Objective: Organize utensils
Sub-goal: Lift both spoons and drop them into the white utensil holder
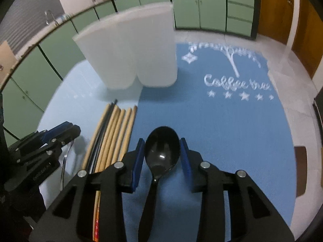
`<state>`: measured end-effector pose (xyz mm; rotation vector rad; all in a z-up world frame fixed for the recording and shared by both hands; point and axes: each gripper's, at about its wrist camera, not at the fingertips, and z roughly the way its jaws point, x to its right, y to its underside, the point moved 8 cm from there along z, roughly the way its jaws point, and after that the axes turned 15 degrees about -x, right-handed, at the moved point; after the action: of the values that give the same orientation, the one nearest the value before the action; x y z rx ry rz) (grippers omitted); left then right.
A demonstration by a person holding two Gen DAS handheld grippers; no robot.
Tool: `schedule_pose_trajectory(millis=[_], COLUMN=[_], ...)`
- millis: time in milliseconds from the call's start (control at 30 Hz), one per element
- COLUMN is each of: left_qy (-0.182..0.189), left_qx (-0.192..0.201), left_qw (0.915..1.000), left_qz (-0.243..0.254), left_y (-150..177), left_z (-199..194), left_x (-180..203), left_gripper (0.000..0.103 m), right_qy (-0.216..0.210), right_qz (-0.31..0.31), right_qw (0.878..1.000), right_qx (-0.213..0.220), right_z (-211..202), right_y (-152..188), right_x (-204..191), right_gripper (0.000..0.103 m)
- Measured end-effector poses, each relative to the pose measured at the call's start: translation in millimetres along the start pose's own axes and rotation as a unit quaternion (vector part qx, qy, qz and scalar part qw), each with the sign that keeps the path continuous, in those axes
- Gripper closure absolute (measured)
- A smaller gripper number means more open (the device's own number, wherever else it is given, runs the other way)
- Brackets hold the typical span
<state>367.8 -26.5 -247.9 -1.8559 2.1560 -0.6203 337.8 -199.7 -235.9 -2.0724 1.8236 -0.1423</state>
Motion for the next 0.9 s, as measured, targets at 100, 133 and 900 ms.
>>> schedule_pose_trajectory(millis=[100,133,900], left_qy=[-0.001,0.0,0.026], left_qx=[0.036,0.047,0.252], left_qw=[0.9994,0.9989,0.9673], left_qz=[-0.004,-0.006,0.0], left_y=[-5.0,-7.4,-117.4], left_z=[-13.7,-17.8,-143.3], left_x=[-2.7,-3.2,5.7], left_gripper=[0.076,0.076,0.076], right_qy=[-0.021,-0.028,-0.051], right_qz=[0.01,0.012,-0.017], right_qw=[1.0,0.999,0.963], right_qx=[0.021,0.028,0.263], right_z=[-11.7,-14.9,-124.4], right_y=[-4.5,-7.8,-138.5], right_x=[5.9,7.6,9.5], right_gripper=[0.07,0.07,0.07])
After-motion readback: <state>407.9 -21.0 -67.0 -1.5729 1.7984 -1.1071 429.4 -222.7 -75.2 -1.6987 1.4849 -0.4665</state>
